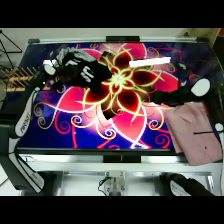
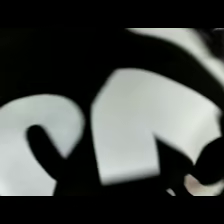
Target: Fold the shirts.
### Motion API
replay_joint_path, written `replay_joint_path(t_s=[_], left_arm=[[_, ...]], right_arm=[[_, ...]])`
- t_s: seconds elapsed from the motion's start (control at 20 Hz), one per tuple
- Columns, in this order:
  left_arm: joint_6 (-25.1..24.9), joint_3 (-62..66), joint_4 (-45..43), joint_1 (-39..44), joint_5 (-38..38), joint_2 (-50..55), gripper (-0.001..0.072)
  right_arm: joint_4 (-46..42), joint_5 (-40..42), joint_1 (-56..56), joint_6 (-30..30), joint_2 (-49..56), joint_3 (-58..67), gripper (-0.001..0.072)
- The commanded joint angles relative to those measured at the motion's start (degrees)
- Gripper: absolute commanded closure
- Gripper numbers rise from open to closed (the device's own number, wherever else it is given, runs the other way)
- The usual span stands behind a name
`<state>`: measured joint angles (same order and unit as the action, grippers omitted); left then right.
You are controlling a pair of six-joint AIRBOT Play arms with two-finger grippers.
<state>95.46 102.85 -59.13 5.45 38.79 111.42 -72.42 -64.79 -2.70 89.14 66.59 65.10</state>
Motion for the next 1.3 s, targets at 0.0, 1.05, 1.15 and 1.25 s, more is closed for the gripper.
replay_joint_path(t_s=[0.0, 1.05, 1.15, 1.25], left_arm=[[-11.6, 0.1, 1.4, 2.2, -0.3, -9.0, 0.0665], [-8.6, -20.5, -13.2, 13.5, 32.9, -54.1, 0.0665], [-8.6, -20.5, -13.4, 13.5, 33.9, -54.5, 0.0665], [-8.6, -20.5, -13.4, 13.5, 34.9, -55.9, 0.0665]], right_arm=[[0.0, 0.3, 0.0, -0.6, -0.5, 0.1, 0.0162], [6.8, -4.0, -6.1, -3.4, -24.5, -17.7, 0.0157], [12.5, 3.6, -11.1, -3.0, -21.7, -25.2, 0.0156], [18.1, 11.7, -15.3, -3.0, -16.4, -28.5, 0.0157]])
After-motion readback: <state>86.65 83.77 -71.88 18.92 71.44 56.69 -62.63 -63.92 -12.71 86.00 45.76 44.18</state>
